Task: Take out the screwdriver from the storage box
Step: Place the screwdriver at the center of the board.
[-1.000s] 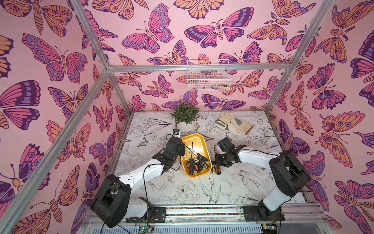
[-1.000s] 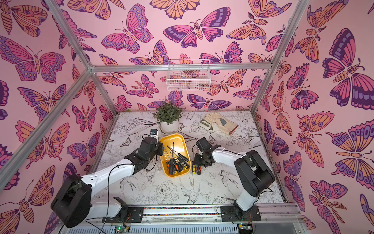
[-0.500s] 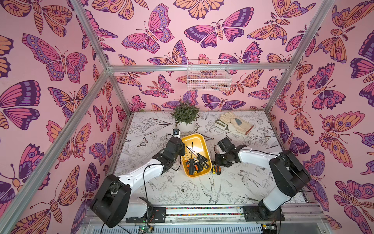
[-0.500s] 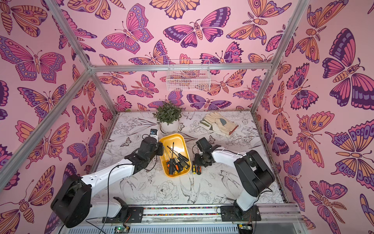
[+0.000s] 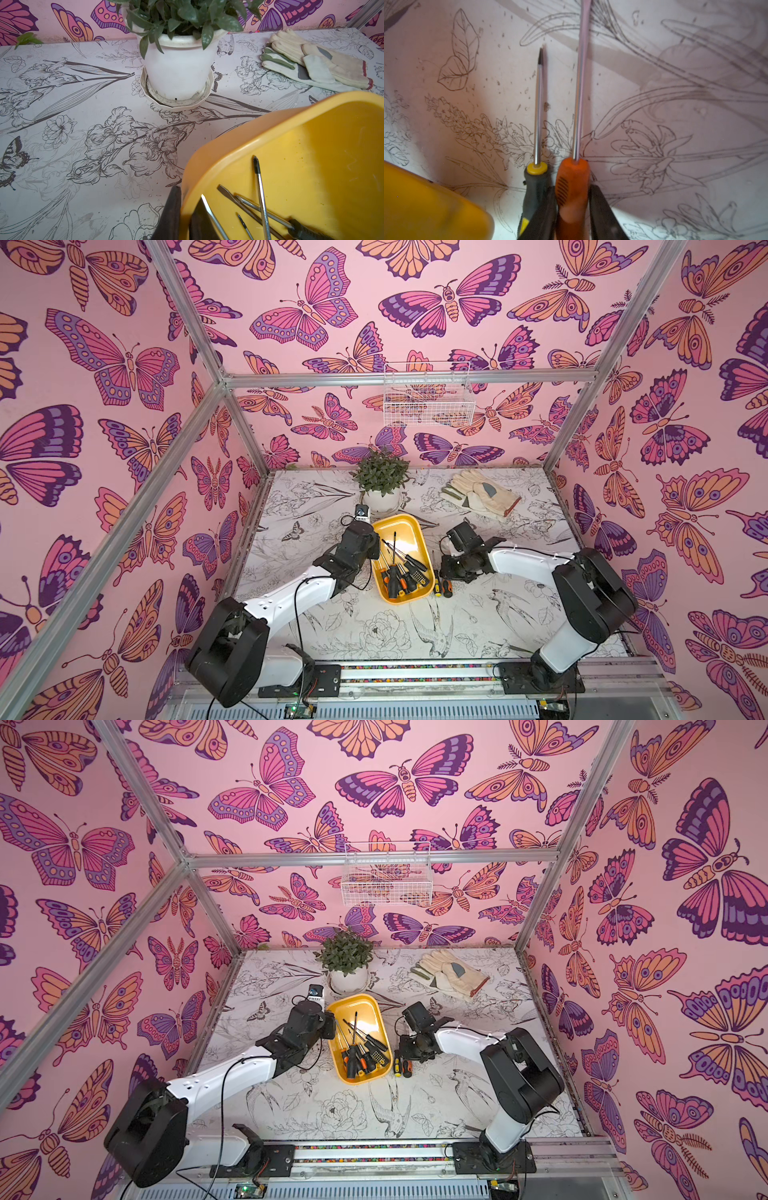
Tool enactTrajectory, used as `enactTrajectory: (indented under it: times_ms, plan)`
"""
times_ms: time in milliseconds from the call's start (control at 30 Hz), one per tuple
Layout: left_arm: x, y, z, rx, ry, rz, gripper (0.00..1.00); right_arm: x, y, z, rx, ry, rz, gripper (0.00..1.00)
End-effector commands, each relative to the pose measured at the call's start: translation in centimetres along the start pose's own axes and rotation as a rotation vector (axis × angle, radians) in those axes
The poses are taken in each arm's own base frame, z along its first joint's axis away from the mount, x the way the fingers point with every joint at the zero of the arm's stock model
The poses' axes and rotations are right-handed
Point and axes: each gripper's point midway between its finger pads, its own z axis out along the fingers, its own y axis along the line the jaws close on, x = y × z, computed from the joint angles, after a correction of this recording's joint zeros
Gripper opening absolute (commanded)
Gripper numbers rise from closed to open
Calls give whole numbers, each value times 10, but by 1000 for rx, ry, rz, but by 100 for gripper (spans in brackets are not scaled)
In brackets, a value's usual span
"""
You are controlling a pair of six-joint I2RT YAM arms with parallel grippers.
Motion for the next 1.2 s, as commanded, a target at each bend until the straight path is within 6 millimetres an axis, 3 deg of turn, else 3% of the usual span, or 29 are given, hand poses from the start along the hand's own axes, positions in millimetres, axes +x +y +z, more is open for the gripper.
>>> enactTrajectory:
  times_ms: [0,567,867,1000,1167]
  plan:
    - [20,4,0,-13,53,49,0,2,-8,2,30,2,21,32]
    - [25,4,1,-13,66,49,0,-1,-2,-16,-17,-61,27,34]
    - [23,5,-1,-16,61,49,0,5,6,-62,-29,-135,-12,36]
    - [22,6,-2,-18,57,45,0,13,31,-95,-43,-192,-70,38]
    - [21,5,-3,-14,54,36,0,20,79,-113,-101,-231,-145,42]
